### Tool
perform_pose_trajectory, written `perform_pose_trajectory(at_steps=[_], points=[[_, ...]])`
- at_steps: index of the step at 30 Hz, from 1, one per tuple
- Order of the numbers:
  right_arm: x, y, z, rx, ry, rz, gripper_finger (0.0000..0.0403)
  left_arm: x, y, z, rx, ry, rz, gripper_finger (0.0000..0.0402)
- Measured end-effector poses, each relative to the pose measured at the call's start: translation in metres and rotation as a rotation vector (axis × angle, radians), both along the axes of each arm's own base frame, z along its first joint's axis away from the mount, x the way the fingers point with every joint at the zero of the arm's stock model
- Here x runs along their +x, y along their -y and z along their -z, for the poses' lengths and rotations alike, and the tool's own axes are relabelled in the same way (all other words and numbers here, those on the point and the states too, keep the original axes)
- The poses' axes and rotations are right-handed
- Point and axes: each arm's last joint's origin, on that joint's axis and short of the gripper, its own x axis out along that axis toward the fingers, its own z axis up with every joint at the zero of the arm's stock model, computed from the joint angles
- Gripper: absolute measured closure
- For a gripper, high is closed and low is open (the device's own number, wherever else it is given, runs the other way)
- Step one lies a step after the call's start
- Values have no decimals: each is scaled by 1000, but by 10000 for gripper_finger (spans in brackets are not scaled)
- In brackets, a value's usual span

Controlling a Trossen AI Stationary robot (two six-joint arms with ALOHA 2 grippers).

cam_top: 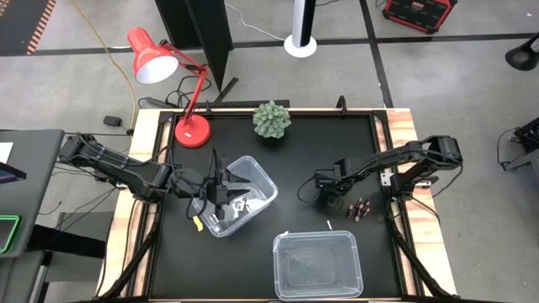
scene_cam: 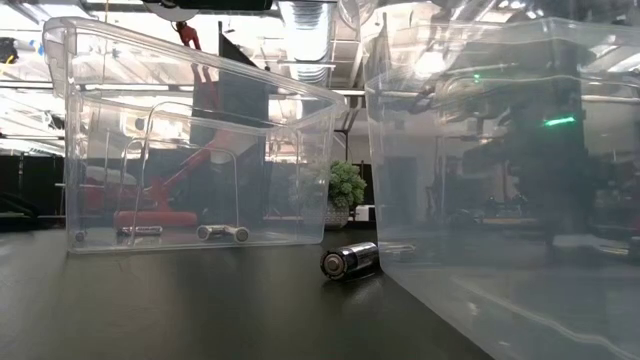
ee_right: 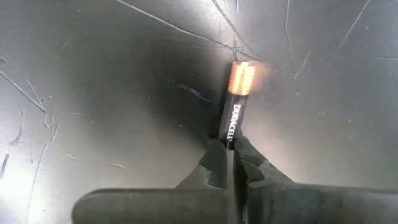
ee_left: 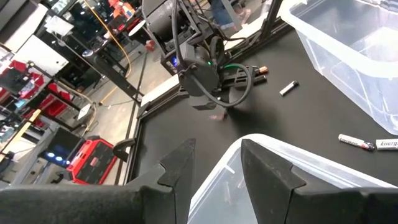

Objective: Sort batteries
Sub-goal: Put the silver battery into the top transparent bin

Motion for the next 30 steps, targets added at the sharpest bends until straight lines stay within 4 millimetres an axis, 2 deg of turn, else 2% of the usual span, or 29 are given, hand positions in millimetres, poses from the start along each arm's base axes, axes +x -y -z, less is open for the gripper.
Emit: perform_pose_trajectory(at_steps=[10,13,18,23,30], points=[[0,-6,0,-5,-4,-3,402,0,0,0,-14,2,-4,278],[3,-7,-7,-19,-9,-4,397,0,0,0,-14,3,-3,278],[8,-7,-43,-109,-3,-48,352,0,0,0,-17,3,-4,278],[5,1,-88,-152,101,-40,290,0,0,0,-23,5,-6,278],[-8,34,-130,-246,378,38,231,2,0,0,-70,21,-6,278]])
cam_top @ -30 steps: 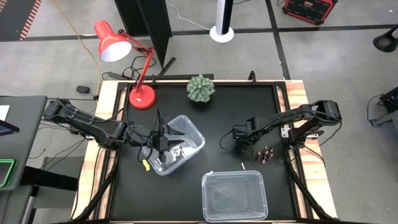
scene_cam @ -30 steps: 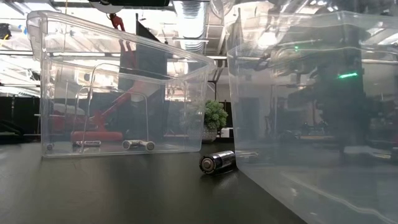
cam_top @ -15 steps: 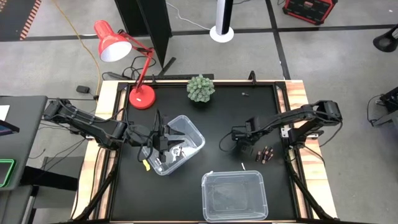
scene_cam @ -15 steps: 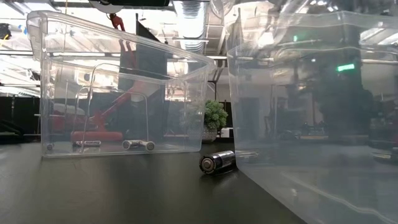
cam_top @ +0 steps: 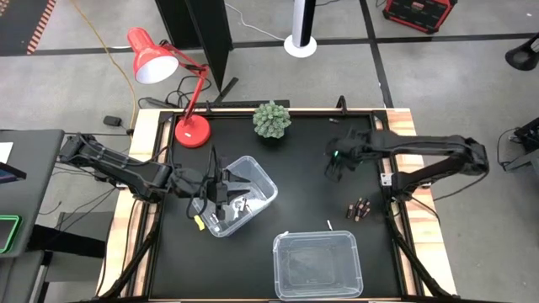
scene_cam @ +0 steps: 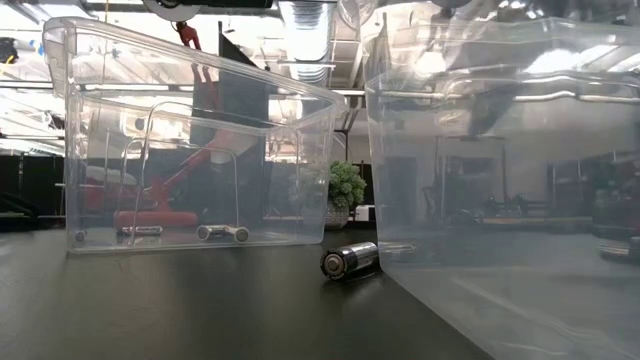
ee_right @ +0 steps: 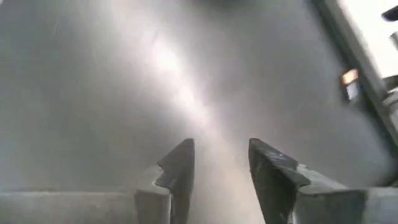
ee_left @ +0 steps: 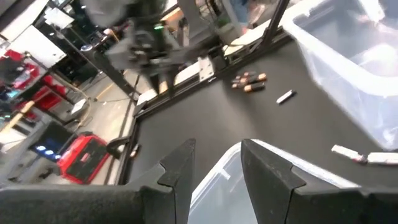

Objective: Sort batteries
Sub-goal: Put the silver battery into the top transparent bin

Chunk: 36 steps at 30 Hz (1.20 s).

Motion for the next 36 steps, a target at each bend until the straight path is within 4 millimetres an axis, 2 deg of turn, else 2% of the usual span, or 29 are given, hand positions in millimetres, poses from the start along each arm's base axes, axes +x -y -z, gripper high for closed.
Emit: perform_pose_trajectory(at_steps=[5,9,14,21,28,32,36], points=[[-9,18,-16,-48,104,1,223,10,9,-4,-26,53,106,278],[-14,47,-18,-25,103,74,225,19,14,-12,-53,73,101,278],[-9,94,-11,38,2,118,227,27,16,-16,-88,76,71,278],[6,156,1,103,-237,53,227,27,20,-16,-116,78,68,278],[17,203,24,241,-432,-33,235,22,27,-14,-97,42,63,278],[10,225,33,331,-507,-37,243,21,27,-13,-90,26,40,278],[0,241,34,391,-495,2,245,18,26,-12,-104,7,33,278]])
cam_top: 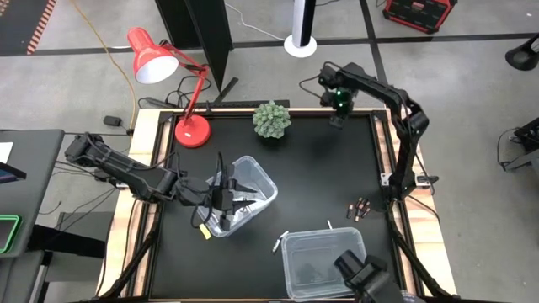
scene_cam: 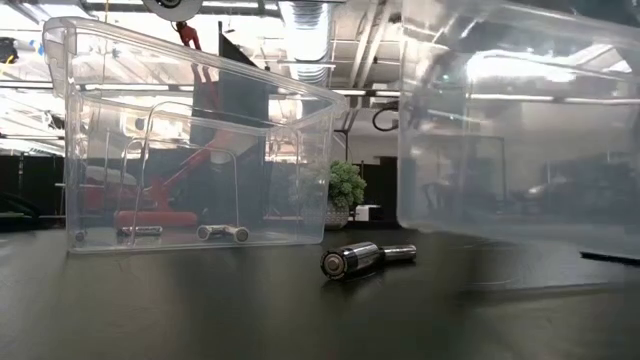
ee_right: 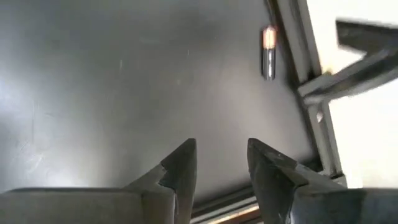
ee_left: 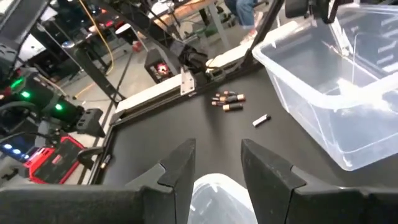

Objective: Sort batteries
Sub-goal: Put the silver battery into the top transparent bin

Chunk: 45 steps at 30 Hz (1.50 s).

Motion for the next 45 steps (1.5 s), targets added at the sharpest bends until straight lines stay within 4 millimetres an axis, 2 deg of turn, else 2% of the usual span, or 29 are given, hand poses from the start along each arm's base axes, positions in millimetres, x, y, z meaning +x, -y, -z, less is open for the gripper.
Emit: perform_pose_trajectory(at_steps=[3,9,12,15,21,24,28,36,41,45], points=[[-2,-1,-5,10,34,10,245,-1,-1,2,7,-23,-4,278],[8,-19,-34,-91,135,-49,245,-1,-2,2,6,-24,-13,278],[9,-37,-57,-128,211,-62,245,3,-7,5,-18,-32,-31,278],[6,-59,-88,-164,373,-81,245,14,-13,14,-47,-58,-26,278],[-14,-109,-142,-346,667,-137,245,31,-12,31,-96,-120,25,278],[-27,-134,-156,-389,738,-167,245,35,3,32,-103,-163,77,278],[-44,-161,-166,-411,807,-177,245,40,34,37,-77,-245,205,278],[-70,-203,-168,-393,919,-173,245,66,99,63,-75,-382,361,277],[-79,-224,-166,-343,986,-170,245,85,116,79,-153,-509,252,248],[-85,-238,-163,-318,1009,-147,245,90,126,98,-281,-573,131,209]])
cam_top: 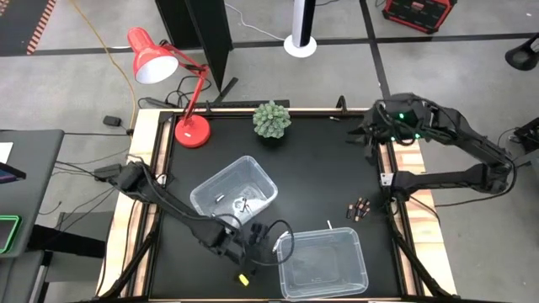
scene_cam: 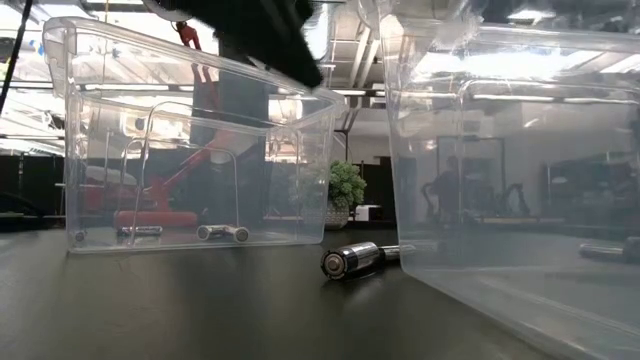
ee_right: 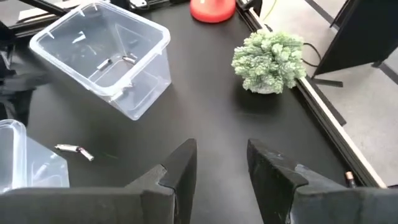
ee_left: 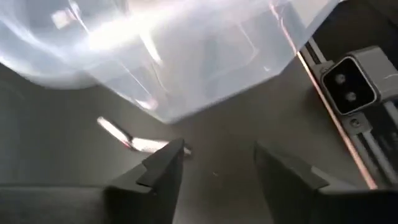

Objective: Sort batteries
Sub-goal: Put the silver battery into the top transparent bin

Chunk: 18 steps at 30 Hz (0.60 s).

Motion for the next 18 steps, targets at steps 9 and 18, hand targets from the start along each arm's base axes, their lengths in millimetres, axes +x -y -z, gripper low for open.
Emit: perform_pose_trajectory(at_steps=[9,18], points=[[2,-19,1,-19,26,14,245,3,9,36,-10,-4,-352,169],[12,-32,-1,-49,55,-13,245,11,14,73,-23,-21,-456,169]])
